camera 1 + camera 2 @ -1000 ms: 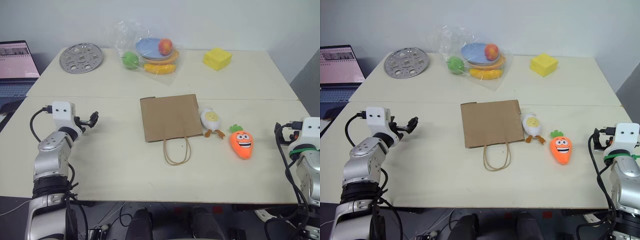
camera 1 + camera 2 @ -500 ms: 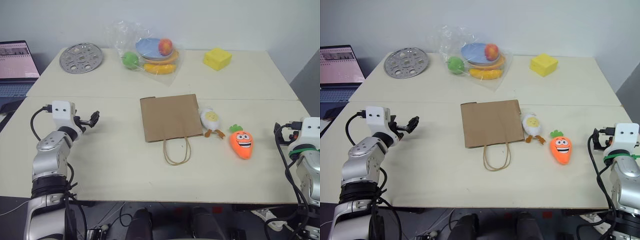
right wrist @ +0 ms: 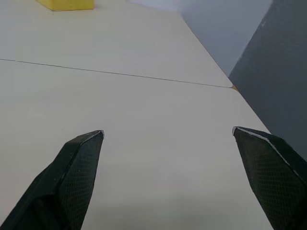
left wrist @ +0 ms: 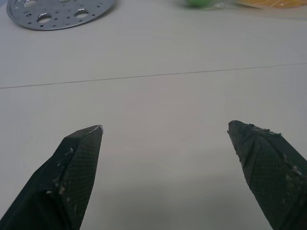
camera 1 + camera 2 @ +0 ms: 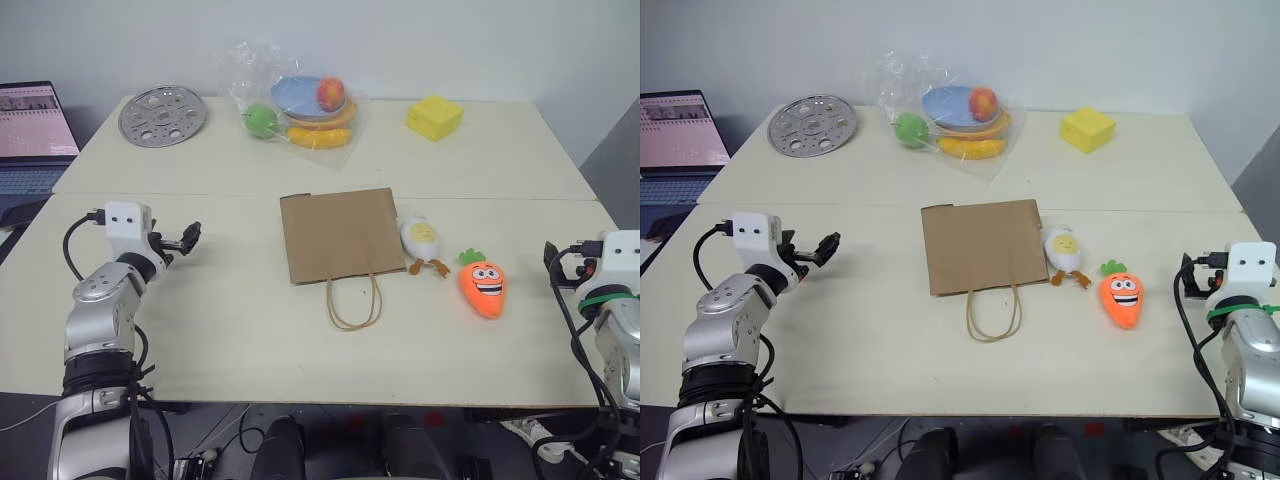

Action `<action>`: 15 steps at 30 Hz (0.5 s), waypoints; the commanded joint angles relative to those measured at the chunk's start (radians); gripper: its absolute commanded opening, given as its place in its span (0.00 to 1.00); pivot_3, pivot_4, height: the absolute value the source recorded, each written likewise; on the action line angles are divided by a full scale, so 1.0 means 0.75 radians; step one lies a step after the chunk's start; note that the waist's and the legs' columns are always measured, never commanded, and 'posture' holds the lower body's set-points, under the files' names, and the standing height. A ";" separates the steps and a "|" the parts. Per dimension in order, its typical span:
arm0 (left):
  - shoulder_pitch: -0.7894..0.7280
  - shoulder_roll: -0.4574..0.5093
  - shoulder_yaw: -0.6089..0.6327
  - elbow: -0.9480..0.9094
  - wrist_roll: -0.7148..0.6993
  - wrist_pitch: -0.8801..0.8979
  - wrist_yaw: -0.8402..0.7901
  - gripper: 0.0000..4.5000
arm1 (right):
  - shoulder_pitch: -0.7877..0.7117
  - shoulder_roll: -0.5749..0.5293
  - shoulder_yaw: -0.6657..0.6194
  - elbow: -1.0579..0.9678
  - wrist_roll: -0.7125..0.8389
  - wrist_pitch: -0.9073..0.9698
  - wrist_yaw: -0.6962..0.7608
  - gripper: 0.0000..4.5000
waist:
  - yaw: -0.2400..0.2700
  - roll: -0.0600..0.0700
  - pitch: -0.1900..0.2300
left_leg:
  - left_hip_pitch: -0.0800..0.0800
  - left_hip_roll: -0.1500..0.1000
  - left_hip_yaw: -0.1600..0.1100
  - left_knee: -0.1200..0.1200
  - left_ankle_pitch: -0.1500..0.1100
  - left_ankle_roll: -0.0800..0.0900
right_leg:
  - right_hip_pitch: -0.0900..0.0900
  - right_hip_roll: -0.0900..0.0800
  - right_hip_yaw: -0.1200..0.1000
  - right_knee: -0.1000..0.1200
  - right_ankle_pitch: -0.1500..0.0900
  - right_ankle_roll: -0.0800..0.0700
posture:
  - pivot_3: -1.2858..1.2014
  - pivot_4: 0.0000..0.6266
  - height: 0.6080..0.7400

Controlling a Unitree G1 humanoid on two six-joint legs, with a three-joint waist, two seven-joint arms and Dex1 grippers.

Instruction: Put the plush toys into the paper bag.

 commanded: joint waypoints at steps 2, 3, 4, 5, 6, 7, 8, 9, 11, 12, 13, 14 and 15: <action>-0.014 0.034 0.020 -0.104 -0.057 -0.050 -0.117 0.99 | -0.029 -0.076 0.006 -0.129 0.078 -0.007 0.125 1.00 | 0.000 0.000 0.000 | 0.000 0.000 0.000 0.000 0.000 0.000 | 0.000 0.000 0.000 0.000 0.000 0.000 | 0.52 0.24 1.00; -0.020 0.034 0.022 -0.130 -0.091 -0.038 -0.163 0.99 | -0.038 -0.097 0.016 -0.148 0.101 -0.005 0.168 1.00 | 0.000 0.000 0.000 | 0.000 0.000 0.000 0.000 0.000 0.000 | 0.000 0.000 0.000 0.000 0.000 0.000 | 0.52 0.24 1.00; -0.024 0.034 0.024 -0.147 -0.115 -0.030 -0.196 0.99 | -0.044 -0.112 0.023 -0.159 0.116 -0.003 0.199 1.00 | 0.000 0.000 0.000 | 0.000 0.000 0.000 0.000 0.000 0.000 | 0.000 0.000 0.000 0.000 0.000 0.000 | 0.52 0.24 1.00; -0.032 0.034 0.025 -0.172 -0.144 -0.017 -0.233 0.99 | -0.056 -0.128 0.028 -0.172 0.142 0.014 0.227 1.00 | 0.000 0.000 0.000 | 0.000 0.000 0.000 0.000 0.000 0.000 | 0.000 0.000 0.000 0.000 0.000 0.000 | 0.52 0.24 1.00; -0.044 0.043 0.005 -0.207 -0.182 0.010 -0.310 0.99 | -0.074 -0.162 0.049 -0.189 0.179 0.038 0.291 1.00 | 0.000 0.000 0.000 | 0.000 0.000 0.000 0.000 0.000 0.000 | 0.000 0.000 0.000 0.000 0.000 0.000 | 0.52 0.24 1.00; -0.053 0.050 -0.011 -0.231 -0.206 0.030 -0.364 0.99 | -0.086 -0.186 0.064 -0.200 0.206 0.056 0.336 1.00 | -0.001 0.000 0.000 | 0.000 0.000 0.000 0.000 0.000 0.000 | 0.000 0.000 0.000 0.000 0.000 0.000 | 0.52 0.24 1.00; -0.065 0.057 -0.025 -0.258 -0.238 0.064 -0.419 0.99 | -0.105 -0.206 0.075 -0.216 0.256 0.089 0.384 1.00 | -0.001 0.000 0.000 | 0.000 0.000 0.000 0.000 0.000 0.000 | 0.001 0.000 0.000 -0.001 0.000 0.000 | 0.52 0.24 1.00; -0.073 0.062 -0.034 -0.273 -0.256 0.088 -0.451 0.99 | -0.119 -0.218 0.080 -0.222 0.288 0.110 0.414 1.00 | -0.001 0.000 0.000 | 0.000 0.000 0.000 0.000 0.000 0.000 | 0.001 0.000 0.000 -0.001 0.000 0.000 | 0.52 0.24 1.00; -0.090 0.084 -0.065 -0.330 -0.308 0.141 -0.553 0.99 | -0.151 -0.258 0.113 -0.253 0.354 0.133 0.513 1.00 | -0.002 0.000 0.000 | 0.000 0.000 0.000 0.000 0.000 0.000 | 0.001 0.000 0.000 -0.001 0.000 0.000 | 0.52 0.24 1.00; -0.094 0.094 -0.079 -0.353 -0.326 0.162 -0.594 0.99 | -0.160 -0.275 0.130 -0.265 0.371 0.134 0.553 1.00 | -0.002 0.000 0.000 | 0.000 0.000 0.000 0.000 0.000 0.000 | 0.001 0.000 0.000 -0.001 0.000 0.000 | 0.52 0.24 1.00; -0.104 0.108 -0.101 -0.380 -0.341 0.184 -0.643 0.99 | -0.168 -0.309 0.164 -0.278 0.380 0.124 0.620 1.00 | -0.002 0.000 0.000 | 0.000 0.000 0.000 0.000 0.000 0.000 | 0.001 0.000 0.000 -0.002 0.000 0.000 | 0.52 0.24 1.00; -0.113 0.115 -0.116 -0.394 -0.347 0.198 -0.670 0.99 | -0.174 -0.332 0.187 -0.278 0.382 0.113 0.664 1.00 | -0.002 0.000 0.000 | 0.000 0.000 0.000 0.000 0.000 0.000 | 0.001 0.000 0.000 -0.002 0.000 0.000 | 0.52 0.24 1.00; -0.124 0.122 -0.138 -0.416 -0.366 0.226 -0.711 0.99 | -0.181 -0.366 0.233 -0.281 0.366 0.070 0.731 1.00 | -0.002 0.000 0.000 | 0.000 0.000 0.000 0.000 0.000 0.000 | 0.001 0.000 0.000 -0.002 0.000 0.000 | 0.52 0.24 1.00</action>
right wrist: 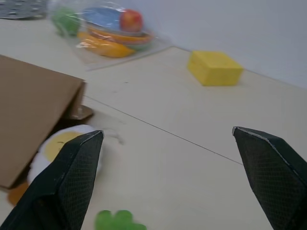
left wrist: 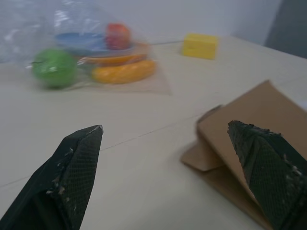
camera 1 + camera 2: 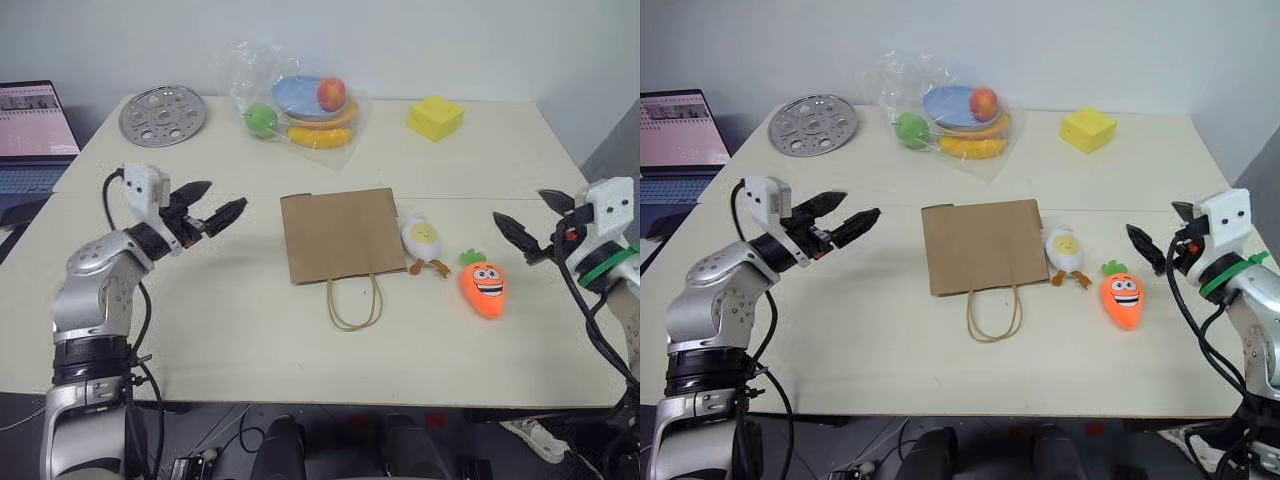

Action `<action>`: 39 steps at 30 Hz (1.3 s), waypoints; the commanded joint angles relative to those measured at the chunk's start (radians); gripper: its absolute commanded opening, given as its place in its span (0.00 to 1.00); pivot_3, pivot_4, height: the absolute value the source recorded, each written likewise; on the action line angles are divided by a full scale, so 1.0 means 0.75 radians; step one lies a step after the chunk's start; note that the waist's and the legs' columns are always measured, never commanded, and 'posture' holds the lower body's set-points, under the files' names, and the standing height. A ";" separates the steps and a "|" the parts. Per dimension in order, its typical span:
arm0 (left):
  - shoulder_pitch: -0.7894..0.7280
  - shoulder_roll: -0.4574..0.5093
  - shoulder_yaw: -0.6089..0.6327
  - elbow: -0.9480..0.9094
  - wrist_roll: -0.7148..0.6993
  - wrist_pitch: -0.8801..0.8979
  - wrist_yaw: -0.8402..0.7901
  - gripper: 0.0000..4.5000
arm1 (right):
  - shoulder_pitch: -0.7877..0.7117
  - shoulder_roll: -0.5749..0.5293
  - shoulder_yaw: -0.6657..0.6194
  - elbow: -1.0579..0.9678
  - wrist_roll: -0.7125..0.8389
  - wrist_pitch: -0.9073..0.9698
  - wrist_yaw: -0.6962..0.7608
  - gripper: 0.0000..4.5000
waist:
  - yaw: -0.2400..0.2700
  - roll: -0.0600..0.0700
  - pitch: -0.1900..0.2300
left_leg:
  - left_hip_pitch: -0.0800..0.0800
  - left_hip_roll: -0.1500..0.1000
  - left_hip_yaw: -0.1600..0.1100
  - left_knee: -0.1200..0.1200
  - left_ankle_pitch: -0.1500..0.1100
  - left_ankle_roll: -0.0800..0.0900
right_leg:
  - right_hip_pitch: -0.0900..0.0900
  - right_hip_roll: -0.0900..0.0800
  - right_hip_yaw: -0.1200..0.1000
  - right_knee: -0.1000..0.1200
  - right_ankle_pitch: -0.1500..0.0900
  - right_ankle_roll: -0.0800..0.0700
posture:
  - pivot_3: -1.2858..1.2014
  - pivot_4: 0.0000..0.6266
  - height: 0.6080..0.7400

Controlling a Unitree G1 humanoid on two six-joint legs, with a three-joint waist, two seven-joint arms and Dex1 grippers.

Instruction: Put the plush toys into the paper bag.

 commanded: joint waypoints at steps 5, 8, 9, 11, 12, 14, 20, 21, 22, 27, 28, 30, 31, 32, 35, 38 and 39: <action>-0.019 0.053 -0.173 -0.223 -0.050 0.041 -0.285 0.99 | -0.102 -0.113 0.204 -0.050 -0.001 -0.178 0.334 1.00 | 0.000 0.000 0.000 | 0.000 0.000 0.000 0.000 0.000 0.000 | 0.001 0.000 0.000 -0.001 0.000 0.000 | 0.52 0.24 1.00; 0.047 0.083 -0.268 -0.278 0.033 -0.097 -0.400 0.99 | -0.122 -0.119 0.222 -0.064 0.025 -0.175 0.380 1.00 | -0.001 0.000 0.000 | 0.000 0.000 0.000 0.000 0.000 0.000 | 0.000 0.000 0.000 -0.002 0.000 0.000 | 0.52 0.24 1.00; 0.067 0.085 -0.290 -0.289 0.047 -0.135 -0.430 0.99 | -0.107 -0.137 0.234 -0.081 0.009 -0.199 0.410 1.00 | 0.000 0.000 0.000 | 0.000 0.000 0.000 0.000 0.000 0.000 | 0.000 0.000 0.000 -0.002 0.000 0.000 | 0.52 0.24 1.00; 0.103 0.086 -0.344 -0.283 0.127 -0.296 -0.492 0.99 | -0.072 -0.168 0.245 -0.132 -0.001 -0.219 0.459 1.00 | 0.003 0.000 0.000 | 0.000 0.000 0.000 0.000 0.000 0.000 | 0.000 0.000 0.000 -0.002 0.000 0.000 | 0.52 0.24 1.00; 0.115 0.086 -0.365 -0.275 0.159 -0.361 -0.517 0.99 | -0.061 -0.177 0.247 -0.150 0.002 -0.220 0.472 1.00 | 0.005 0.000 0.000 | -0.001 0.000 0.000 0.000 0.000 0.000 | 0.000 0.000 0.000 -0.002 0.000 0.000 | 0.52 0.24 1.00; 0.125 0.074 -0.395 -0.235 0.203 -0.476 -0.555 0.99 | -0.063 -0.179 0.230 -0.181 0.035 -0.182 0.459 1.00 | 0.008 0.000 0.000 | -0.001 0.000 0.000 0.000 0.000 0.000 | 0.000 0.000 0.000 -0.002 0.000 0.000 | 0.52 0.24 1.00; 0.072 0.003 -0.485 0.031 0.384 -0.932 -0.593 0.99 | -0.022 -0.182 0.182 -0.276 0.060 -0.124 0.409 1.00 | 0.011 0.000 0.000 | 0.000 0.000 0.001 0.001 0.000 0.000 | 0.001 0.000 0.001 -0.002 0.000 0.000 | 0.52 0.24 1.00; 0.059 -0.011 -0.497 0.077 0.412 -0.998 -0.588 0.99 | -0.015 -0.180 0.175 -0.290 0.062 -0.113 0.397 1.00 | 0.014 0.000 0.000 | 0.000 0.000 0.001 0.001 0.000 0.000 | 0.001 0.000 0.000 -0.002 0.000 0.000 | 0.52 0.24 1.00; 0.043 -0.021 -0.514 0.122 0.437 -1.061 -0.594 0.99 | -0.006 -0.179 0.167 -0.301 0.064 -0.101 0.383 1.00 | 0.015 0.000 0.000 | -0.001 0.000 0.001 0.001 0.000 0.000 | 0.000 0.000 0.000 -0.002 0.000 0.000 | 0.52 0.24 1.00; -0.039 -0.099 -0.561 0.297 0.522 -1.274 -0.549 0.99 | 0.077 -0.189 0.113 -0.360 0.072 -0.066 0.335 1.00 | 0.031 0.000 0.000 | -0.001 0.000 0.000 0.001 0.000 0.000 | 0.000 0.000 0.000 -0.002 0.000 0.000 | 0.52 0.24 1.00; -0.047 -0.105 -0.575 0.324 0.536 -1.313 -0.555 0.99 | 0.089 -0.194 0.099 -0.374 0.082 -0.056 0.331 1.00 | 0.031 0.000 0.000 | -0.001 0.000 0.000 0.001 0.000 0.000 | 0.000 0.000 0.000 -0.002 0.000 0.000 | 0.52 0.24 1.00; -0.061 -0.121 -0.587 0.363 0.541 -1.355 -0.554 0.99 | 0.100 -0.200 0.081 -0.393 0.096 -0.041 0.326 1.00 | 0.029 0.000 0.000 | -0.001 0.000 0.000 0.001 0.000 0.000 | 0.000 0.000 0.000 -0.002 0.000 0.000 | 0.52 0.24 1.00; -0.068 -0.136 -0.589 0.371 0.533 -1.342 -0.546 0.99 | 0.103 -0.203 0.071 -0.401 0.101 -0.033 0.323 1.00 | 0.029 0.000 0.000 | -0.001 0.000 0.001 0.001 0.000 0.000 | 0.000 0.000 0.000 -0.002 0.000 0.000 | 0.52 0.24 1.00; -0.073 -0.147 -0.587 0.378 0.526 -1.333 -0.541 0.99 | 0.105 -0.204 0.066 -0.407 0.103 -0.028 0.320 1.00 | 0.029 0.000 0.000 | -0.001 0.000 0.001 0.001 0.000 0.000 | 0.000 0.000 0.000 -0.002 0.000 0.000 | 0.52 0.24 1.00; -0.081 -0.163 -0.601 0.403 0.542 -1.372 -0.543 0.99 | 0.113 -0.207 0.048 -0.426 0.123 -0.007 0.306 1.00 | 0.029 0.000 0.000 | -0.001 0.000 0.000 0.001 0.000 0.000 | 0.000 0.000 0.000 -0.002 0.000 0.000 | 0.52 0.24 1.00; -0.105 -0.211 -0.600 0.418 0.530 -1.303 -0.499 0.99 | 0.084 -0.191 0.039 -0.483 0.186 0.057 0.256 1.00 | 0.030 0.000 0.000 | -0.001 0.000 0.000 0.001 0.000 0.000 | 0.000 0.000 0.000 -0.002 0.000 0.000 | 0.52 0.24 1.00; -0.111 -0.223 -0.600 0.421 0.527 -1.291 -0.491 0.99 | 0.080 -0.192 0.042 -0.495 0.192 0.067 0.245 1.00 | 0.031 0.000 0.000 | -0.001 0.000 0.000 0.001 0.000 0.000 | 0.000 0.000 0.000 -0.002 0.000 0.000 | 0.52 0.24 1.00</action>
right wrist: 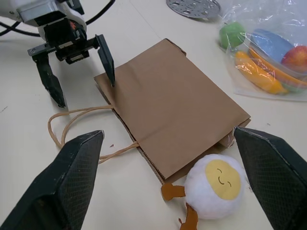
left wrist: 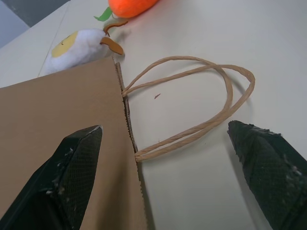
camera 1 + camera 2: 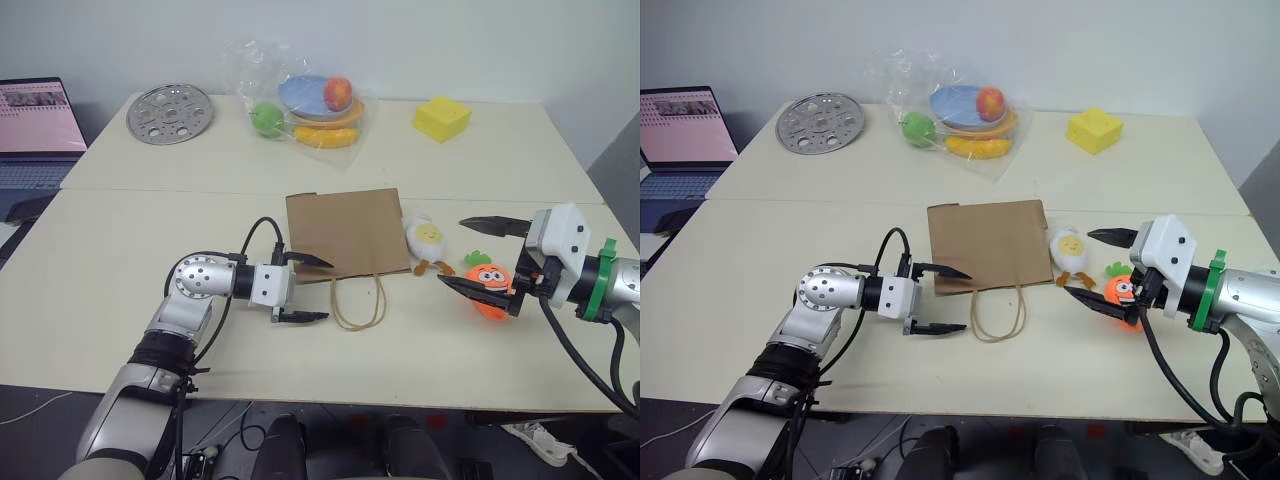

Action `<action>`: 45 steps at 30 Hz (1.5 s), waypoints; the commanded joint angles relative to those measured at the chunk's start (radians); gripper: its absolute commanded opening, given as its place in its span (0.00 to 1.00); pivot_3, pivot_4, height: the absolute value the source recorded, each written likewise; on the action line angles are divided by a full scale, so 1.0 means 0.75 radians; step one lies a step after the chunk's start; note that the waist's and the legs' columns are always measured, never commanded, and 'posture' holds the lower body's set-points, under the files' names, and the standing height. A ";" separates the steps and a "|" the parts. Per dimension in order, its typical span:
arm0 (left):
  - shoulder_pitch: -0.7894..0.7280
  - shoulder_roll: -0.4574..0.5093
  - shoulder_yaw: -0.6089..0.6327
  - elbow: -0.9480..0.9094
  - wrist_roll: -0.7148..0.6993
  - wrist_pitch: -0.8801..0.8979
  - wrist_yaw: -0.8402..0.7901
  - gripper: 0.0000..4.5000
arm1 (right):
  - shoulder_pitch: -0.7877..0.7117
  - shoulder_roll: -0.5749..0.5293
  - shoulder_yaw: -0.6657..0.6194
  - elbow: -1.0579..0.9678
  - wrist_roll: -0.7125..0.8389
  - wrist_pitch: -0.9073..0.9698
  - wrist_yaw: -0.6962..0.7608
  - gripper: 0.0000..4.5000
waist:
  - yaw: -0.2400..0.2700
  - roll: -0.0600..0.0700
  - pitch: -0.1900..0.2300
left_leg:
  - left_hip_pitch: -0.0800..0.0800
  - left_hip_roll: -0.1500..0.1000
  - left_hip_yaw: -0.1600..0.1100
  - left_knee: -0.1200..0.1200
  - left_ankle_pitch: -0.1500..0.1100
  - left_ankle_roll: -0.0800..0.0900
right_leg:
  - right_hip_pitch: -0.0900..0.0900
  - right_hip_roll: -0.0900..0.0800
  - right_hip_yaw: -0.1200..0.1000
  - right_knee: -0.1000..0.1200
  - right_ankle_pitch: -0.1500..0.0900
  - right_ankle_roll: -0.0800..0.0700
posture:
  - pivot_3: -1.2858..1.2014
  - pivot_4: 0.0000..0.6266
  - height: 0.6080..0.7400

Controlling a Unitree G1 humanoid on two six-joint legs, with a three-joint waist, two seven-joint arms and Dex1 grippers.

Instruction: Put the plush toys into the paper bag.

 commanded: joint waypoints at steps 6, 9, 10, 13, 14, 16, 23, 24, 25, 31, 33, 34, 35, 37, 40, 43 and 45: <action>-0.044 -0.068 -0.004 -0.011 -0.033 0.050 0.033 0.99 | -0.011 -0.007 -0.045 -0.080 0.054 0.039 -0.064 1.00 | -0.002 0.000 0.000 | 0.000 0.000 0.000 0.000 0.000 0.000 | 0.000 0.000 0.000 0.000 0.000 0.000 | 0.52 0.24 1.00; -0.049 -0.076 -0.003 -0.008 -0.034 0.060 0.036 0.99 | -0.015 -0.002 -0.047 -0.076 0.058 0.043 -0.077 1.00 | -0.001 0.000 0.000 | 0.000 0.000 0.000 0.000 0.000 0.000 | 0.000 0.000 0.000 0.000 0.000 0.000 | 0.52 0.24 1.00; -0.053 -0.080 -0.002 -0.003 -0.031 0.063 0.040 0.99 | -0.018 0.002 -0.047 -0.075 0.063 0.047 -0.084 1.00 | -0.001 0.000 0.000 | 0.000 0.000 0.000 0.000 0.000 0.000 | 0.000 0.000 0.000 0.000 0.000 0.000 | 0.52 0.24 1.00; -0.055 -0.084 -0.002 -0.006 -0.038 0.069 0.030 0.99 | -0.017 0.001 -0.046 -0.075 0.066 0.048 -0.089 1.00 | -0.001 0.000 0.000 | 0.000 0.000 0.000 0.000 0.000 0.000 | 0.000 0.000 0.000 0.000 0.000 0.000 | 0.52 0.24 1.00; -0.055 -0.080 -0.001 -0.011 -0.044 0.061 0.020 0.99 | -0.014 -0.002 -0.049 -0.075 0.067 0.048 -0.087 1.00 | -0.001 0.000 0.000 | 0.000 0.000 0.000 0.000 0.000 0.000 | 0.000 0.000 0.000 0.000 0.000 0.000 | 0.52 0.24 1.00; -0.056 -0.076 0.001 -0.015 -0.050 0.050 0.009 0.99 | -0.011 -0.005 -0.053 -0.075 0.069 0.048 -0.085 1.00 | -0.001 0.000 0.000 | 0.000 0.000 0.000 0.000 0.000 0.000 | 0.000 0.000 0.000 0.000 0.000 0.000 | 0.52 0.24 1.00; -0.031 0.043 -0.012 -0.048 -0.119 -0.088 -0.200 0.99 | -0.017 -0.004 -0.056 -0.078 0.094 0.069 -0.104 1.00 | -0.005 0.000 0.000 | 0.001 0.000 0.000 0.000 0.000 0.000 | 0.000 0.001 0.000 0.000 0.000 0.000 | 0.52 0.24 1.00; -0.031 0.045 -0.012 -0.029 -0.115 -0.101 -0.198 0.99 | -0.017 -0.002 -0.056 -0.078 0.100 0.074 -0.109 1.00 | -0.003 0.000 0.000 | 0.001 0.000 0.000 0.000 0.000 0.000 | 0.000 0.001 0.000 0.000 0.000 0.000 | 0.52 0.24 1.00; -0.033 0.043 -0.020 -0.005 -0.101 -0.124 -0.195 0.99 | -0.018 -0.002 -0.055 -0.080 0.102 0.075 -0.113 1.00 | -0.002 0.000 0.000 | 0.001 0.000 0.000 0.000 0.000 0.000 | 0.001 0.001 0.000 0.000 0.000 0.000 | 0.52 0.24 1.00; -0.040 -0.029 -0.057 0.085 -0.011 -0.182 -0.099 0.99 | -0.008 -0.010 -0.058 -0.085 0.102 0.073 -0.119 1.00 | 0.003 0.000 0.000 | 0.001 0.000 -0.001 0.001 0.000 0.000 | 0.002 0.001 -0.001 -0.001 0.000 0.000 | 0.52 0.24 1.00; -0.049 -0.050 -0.059 0.112 0.000 -0.185 -0.073 0.99 | -0.004 -0.011 -0.062 -0.087 0.103 0.074 -0.120 1.00 | 0.001 0.000 0.000 | 0.001 0.000 -0.001 0.000 0.000 0.000 | 0.002 0.001 -0.001 -0.001 0.000 0.000 | 0.52 0.24 1.00; -0.060 -0.063 -0.054 0.125 -0.004 -0.177 -0.059 0.99 | -0.001 -0.015 -0.064 -0.087 0.102 0.074 -0.118 1.00 | 0.001 0.000 0.000 | 0.001 0.000 -0.001 0.000 0.000 0.000 | 0.002 0.001 -0.001 0.000 0.000 0.000 | 0.52 0.24 1.00; -0.071 -0.080 -0.044 0.128 -0.016 -0.148 -0.040 0.99 | 0.001 -0.017 -0.068 -0.087 0.102 0.074 -0.117 1.00 | 0.001 0.000 0.000 | 0.001 0.000 -0.001 0.000 0.000 0.000 | 0.002 0.001 -0.001 0.000 0.000 0.000 | 0.52 0.24 1.00; -0.086 -0.103 -0.034 0.123 -0.037 -0.099 -0.020 0.99 | 0.003 -0.018 -0.077 -0.083 0.104 0.078 -0.119 1.00 | 0.001 0.000 0.000 | 0.001 0.000 -0.001 0.001 0.000 0.000 | 0.002 0.001 -0.001 0.000 0.000 0.000 | 0.52 0.24 1.00; -0.095 -0.107 -0.039 0.123 -0.034 -0.104 -0.015 0.99 | 0.004 -0.017 -0.081 -0.080 0.103 0.079 -0.117 1.00 | 0.001 0.000 0.000 | 0.001 0.000 -0.001 0.001 0.000 0.000 | 0.002 0.001 -0.001 0.000 0.000 0.000 | 0.52 0.24 1.00; -0.108 -0.131 -0.033 0.096 -0.076 -0.038 -0.009 0.95 | 0.005 -0.013 -0.081 -0.079 0.097 0.079 -0.116 1.00 | 0.001 0.000 0.000 | 0.001 0.000 -0.001 0.000 0.000 0.000 | 0.002 0.001 -0.001 0.000 0.000 0.000 | 0.52 0.24 1.00; -0.104 -0.138 -0.028 0.067 -0.110 0.020 -0.021 0.86 | 0.009 -0.008 -0.077 -0.082 0.092 0.078 -0.120 1.00 | 0.001 0.000 0.000 | 0.001 0.000 -0.001 0.000 0.000 0.000 | 0.002 0.001 -0.001 0.000 0.000 0.000 | 0.52 0.24 1.00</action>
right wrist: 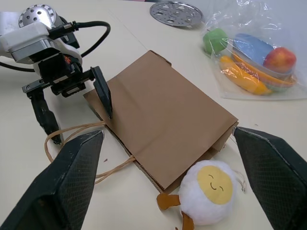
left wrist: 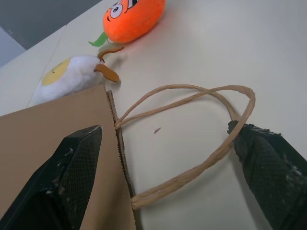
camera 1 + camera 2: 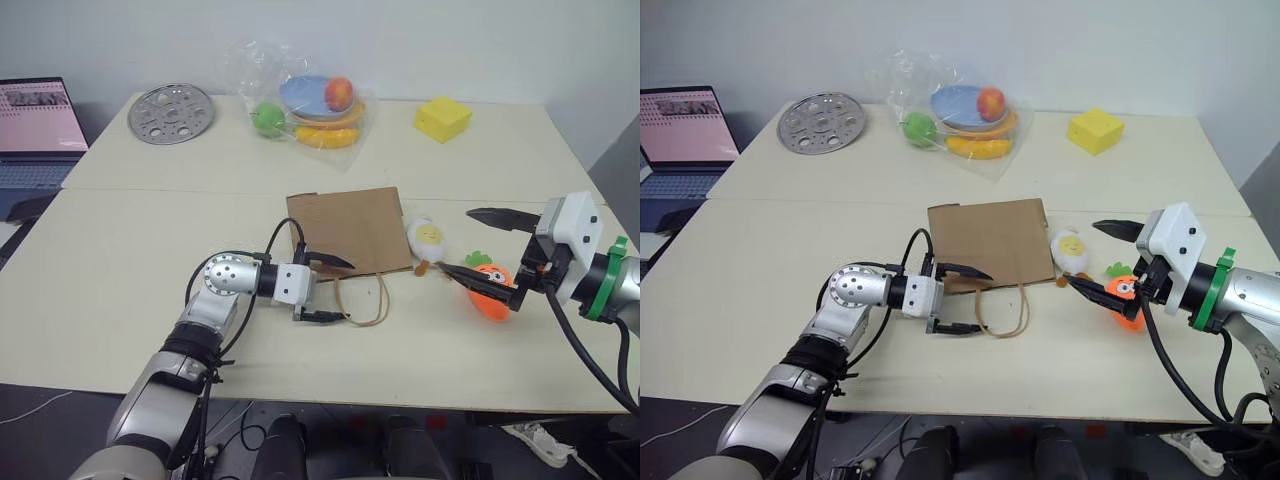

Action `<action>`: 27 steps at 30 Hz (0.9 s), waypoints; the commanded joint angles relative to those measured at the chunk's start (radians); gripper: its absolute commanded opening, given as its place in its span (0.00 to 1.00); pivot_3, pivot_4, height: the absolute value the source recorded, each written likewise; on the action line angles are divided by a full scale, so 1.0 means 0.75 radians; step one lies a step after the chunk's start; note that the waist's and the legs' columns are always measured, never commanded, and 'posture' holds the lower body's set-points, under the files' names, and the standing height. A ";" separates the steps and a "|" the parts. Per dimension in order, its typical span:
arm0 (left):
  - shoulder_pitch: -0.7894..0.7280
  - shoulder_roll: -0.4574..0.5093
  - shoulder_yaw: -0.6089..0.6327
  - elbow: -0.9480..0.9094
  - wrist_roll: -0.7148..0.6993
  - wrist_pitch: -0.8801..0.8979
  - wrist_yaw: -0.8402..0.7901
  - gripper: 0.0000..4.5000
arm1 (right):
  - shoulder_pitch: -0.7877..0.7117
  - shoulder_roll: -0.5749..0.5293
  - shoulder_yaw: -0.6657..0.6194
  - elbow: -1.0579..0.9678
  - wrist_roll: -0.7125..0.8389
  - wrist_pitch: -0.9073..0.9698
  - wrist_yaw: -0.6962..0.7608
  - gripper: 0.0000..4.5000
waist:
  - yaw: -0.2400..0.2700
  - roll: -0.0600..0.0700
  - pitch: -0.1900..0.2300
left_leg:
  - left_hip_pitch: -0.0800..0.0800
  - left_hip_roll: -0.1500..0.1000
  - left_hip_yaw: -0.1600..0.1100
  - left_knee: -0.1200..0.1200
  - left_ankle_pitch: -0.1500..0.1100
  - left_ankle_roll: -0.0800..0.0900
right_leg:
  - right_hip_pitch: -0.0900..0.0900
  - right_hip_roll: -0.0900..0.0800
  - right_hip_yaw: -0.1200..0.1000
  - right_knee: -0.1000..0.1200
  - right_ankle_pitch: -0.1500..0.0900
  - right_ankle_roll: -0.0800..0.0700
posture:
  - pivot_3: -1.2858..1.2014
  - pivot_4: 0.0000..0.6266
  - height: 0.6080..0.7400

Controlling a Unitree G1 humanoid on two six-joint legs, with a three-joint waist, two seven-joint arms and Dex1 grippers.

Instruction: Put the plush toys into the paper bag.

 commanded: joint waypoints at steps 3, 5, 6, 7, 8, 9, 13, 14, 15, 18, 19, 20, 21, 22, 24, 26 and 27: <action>-0.006 -0.015 0.038 -0.110 -0.102 0.146 0.004 0.66 | 0.007 -0.001 -0.022 -0.033 0.000 -0.019 -0.011 1.00 | 0.000 0.000 0.000 | 0.000 0.000 0.000 0.000 0.000 0.000 | 0.000 0.000 0.000 0.000 0.000 0.000 | 0.52 0.24 1.00; 0.001 -0.014 0.044 -0.147 -0.122 0.201 0.008 0.52 | 0.011 0.003 -0.021 -0.036 0.002 -0.019 -0.013 1.00 | 0.000 0.000 0.000 | 0.000 0.000 0.000 0.000 0.000 0.000 | 0.000 0.000 0.000 0.000 0.000 0.000 | 0.52 0.24 1.00; 0.003 -0.014 0.048 -0.169 -0.137 0.239 0.011 0.45 | 0.012 0.003 -0.021 -0.038 0.002 -0.020 -0.013 1.00 | 0.000 0.000 0.000 | 0.000 0.000 0.000 0.000 0.000 0.000 | 0.000 0.000 0.000 0.000 0.000 0.000 | 0.52 0.24 1.00; 0.007 -0.012 0.051 -0.184 -0.147 0.264 0.011 0.39 | 0.014 0.005 -0.019 -0.039 0.000 -0.021 -0.014 1.00 | 0.000 0.000 0.000 | 0.000 0.000 0.000 0.000 0.000 0.000 | 0.000 0.000 0.000 0.000 0.000 0.000 | 0.52 0.24 1.00; 0.009 -0.008 0.053 -0.200 -0.155 0.293 0.011 0.32 | 0.016 0.006 -0.017 -0.041 0.000 -0.021 -0.014 1.00 | 0.000 0.000 0.000 | 0.000 0.000 0.000 0.000 0.000 0.000 | 0.000 0.000 0.000 0.000 0.000 0.000 | 0.52 0.24 1.00; 0.011 -0.004 0.057 -0.215 -0.161 0.306 0.005 0.25 | 0.018 0.008 -0.015 -0.043 -0.002 -0.023 -0.015 1.00 | 0.000 0.000 0.000 | 0.000 0.000 0.000 0.000 0.000 0.000 | 0.000 0.000 0.000 0.000 0.000 0.000 | 0.52 0.24 1.00; 0.009 0.013 0.088 -0.302 -0.235 0.519 0.009 0.00 | 0.022 0.011 -0.014 -0.045 -0.004 -0.025 -0.016 1.00 | 0.000 0.000 0.000 | 0.000 0.000 0.000 0.000 0.000 0.000 | 0.000 0.000 0.000 0.000 0.000 0.000 | 0.52 0.24 1.00; 0.006 0.015 0.097 -0.320 -0.248 0.558 0.017 0.00 | 0.023 0.012 -0.015 -0.045 -0.005 -0.027 -0.016 1.00 | 0.000 0.000 0.000 | 0.000 0.000 0.000 0.000 0.000 0.000 | 0.000 0.000 0.000 0.000 0.000 0.000 | 0.52 0.24 1.00; 0.006 0.015 0.104 -0.334 -0.255 0.584 0.024 0.00 | 0.024 0.013 -0.015 -0.044 -0.005 -0.028 -0.016 1.00 | 0.000 0.000 0.000 | 0.000 0.000 0.000 0.000 0.000 0.000 | 0.000 0.000 0.000 0.000 0.000 0.000 | 0.52 0.24 1.00; -0.006 0.012 0.144 -0.374 -0.291 0.675 0.050 0.00 | 0.036 0.017 -0.013 -0.053 -0.008 -0.031 -0.019 1.00 | 0.000 0.000 0.000 | 0.000 0.000 0.000 0.000 0.000 0.000 | 0.001 0.000 0.000 0.000 0.000 0.000 | 0.52 0.24 1.00; -0.030 0.008 0.178 -0.396 -0.330 0.757 0.085 0.00 | 0.055 0.020 -0.014 -0.064 -0.008 -0.034 -0.018 1.00 | 0.000 0.000 0.000 | 0.000 0.000 0.000 0.000 0.000 0.000 | 0.001 0.000 0.000 0.000 0.000 0.000 | 0.52 0.24 1.00; -0.046 0.007 0.202 -0.414 -0.359 0.818 0.109 0.00 | 0.069 0.023 -0.014 -0.074 -0.007 -0.035 -0.019 1.00 | 0.000 0.000 0.000 | 0.000 0.000 0.000 0.000 0.000 0.000 | 0.001 0.000 0.000 0.000 0.000 0.000 | 0.52 0.24 1.00; -0.075 -0.005 0.235 -0.429 -0.396 0.888 0.156 0.00 | 0.089 0.028 -0.005 -0.089 -0.005 -0.034 -0.021 1.00 | 0.000 0.000 0.000 | 0.000 0.000 -0.001 0.000 0.000 0.000 | 0.001 0.000 0.000 0.000 0.000 0.000 | 0.52 0.24 1.00; -0.091 -0.012 0.255 -0.440 -0.416 0.932 0.186 0.00 | 0.102 0.032 0.002 -0.099 -0.004 -0.034 -0.024 1.00 | 0.000 0.000 0.000 | 0.000 0.000 -0.001 0.000 0.000 0.000 | 0.001 0.000 -0.001 0.000 0.000 0.000 | 0.52 0.24 1.00; -0.131 -0.027 0.292 -0.451 -0.441 0.989 0.238 0.00 | 0.123 0.054 0.033 -0.128 0.024 -0.013 -0.037 1.00 | 0.000 0.000 0.000 | 0.000 0.000 -0.001 0.001 0.000 0.000 | 0.001 0.000 -0.001 0.000 0.000 0.000 | 0.52 0.24 1.00; -0.162 -0.033 0.310 -0.456 -0.441 1.014 0.264 0.00 | 0.140 0.095 0.061 -0.148 0.048 0.003 -0.062 0.92 | 0.000 -0.001 0.000 | 0.000 0.000 -0.001 0.001 0.000 0.000 | 0.002 0.000 -0.001 -0.001 0.000 0.000 | 0.52 0.24 1.00; -0.168 -0.033 0.309 -0.455 -0.432 1.013 0.270 0.00 | 0.145 0.115 0.078 -0.152 0.059 0.012 -0.073 0.86 | 0.000 -0.001 0.000 | 0.001 0.000 -0.001 0.001 0.000 0.000 | 0.003 0.000 -0.001 -0.001 0.000 0.000 | 0.52 0.24 1.00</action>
